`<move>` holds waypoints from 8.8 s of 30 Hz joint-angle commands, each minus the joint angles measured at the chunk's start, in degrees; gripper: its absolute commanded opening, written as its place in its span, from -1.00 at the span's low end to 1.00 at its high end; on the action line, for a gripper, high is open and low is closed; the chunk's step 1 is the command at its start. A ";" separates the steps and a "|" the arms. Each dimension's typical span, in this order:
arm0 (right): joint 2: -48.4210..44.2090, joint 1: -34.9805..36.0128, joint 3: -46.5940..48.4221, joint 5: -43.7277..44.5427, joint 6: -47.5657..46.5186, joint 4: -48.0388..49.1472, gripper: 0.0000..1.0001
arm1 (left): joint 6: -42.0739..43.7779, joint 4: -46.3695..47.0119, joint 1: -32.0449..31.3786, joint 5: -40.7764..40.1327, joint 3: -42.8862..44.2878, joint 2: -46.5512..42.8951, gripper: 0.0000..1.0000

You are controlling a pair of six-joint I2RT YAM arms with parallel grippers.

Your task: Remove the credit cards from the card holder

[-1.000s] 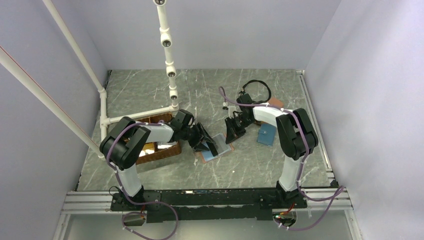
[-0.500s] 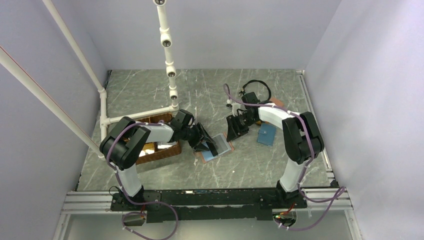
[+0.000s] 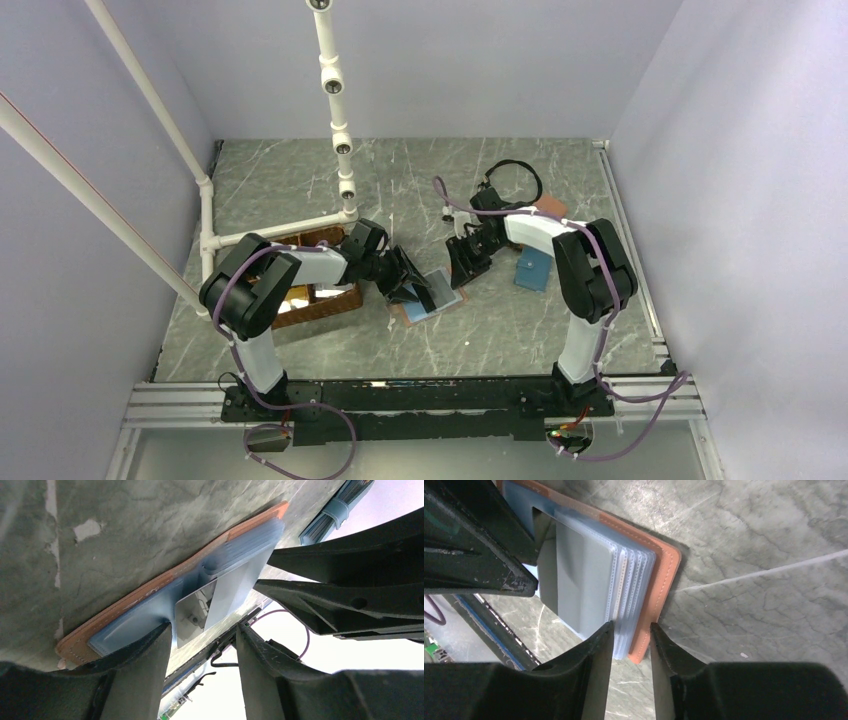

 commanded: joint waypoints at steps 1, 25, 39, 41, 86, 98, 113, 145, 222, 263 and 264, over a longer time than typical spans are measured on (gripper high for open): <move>1.90 1.43 1.25 7.46 -0.89 0.08 -0.37 | 0.12 -0.96 -0.21 -2.44 -1.34 0.98 0.12; -5.68 -1.25 0.48 -2.52 -4.46 -0.13 -0.02 | -1.30 -0.10 0.32 -2.08 -2.53 1.68 0.09; 3.68 1.78 3.77 6.54 -2.51 -2.14 -0.28 | -2.07 0.65 0.41 -2.91 -4.23 0.07 0.12; 4.16 1.98 3.58 8.32 -2.59 -2.34 -0.36 | -2.66 0.85 0.45 -2.96 -4.70 -0.14 0.15; 5.73 -1.81 6.65 -16.82 -3.57 -4.70 -0.07 | -4.64 4.39 0.76 -1.65 -5.93 1.21 0.16; 7.10 -1.45 6.59 -23.32 -3.49 -4.94 -0.26 | -4.59 4.68 0.76 -1.46 -5.83 1.35 0.16; 9.77 -0.20 6.05 -21.97 0.31 -2.90 0.01 | -4.85 5.36 0.80 -1.20 -6.00 1.60 0.15; 11.20 -6.85 -0.41 -39.10 12.16 8.48 -1.00 | -7.51 15.52 2.29 -1.25 -12.41 -3.84 0.23; 7.43 -0.28 6.62 -14.83 2.30 -2.61 0.08 | -3.27 7.97 3.42 -0.06 -8.22 -4.64 0.16; 10.18 -4.28 -1.52 -48.41 22.98 18.21 -1.00 | -9.86 27.17 3.97 2.05 -10.39 -2.32 0.13; 10.07 -4.25 -1.81 -48.88 23.97 19.21 -1.00 | -10.08 27.38 3.93 2.13 -10.18 -1.98 0.13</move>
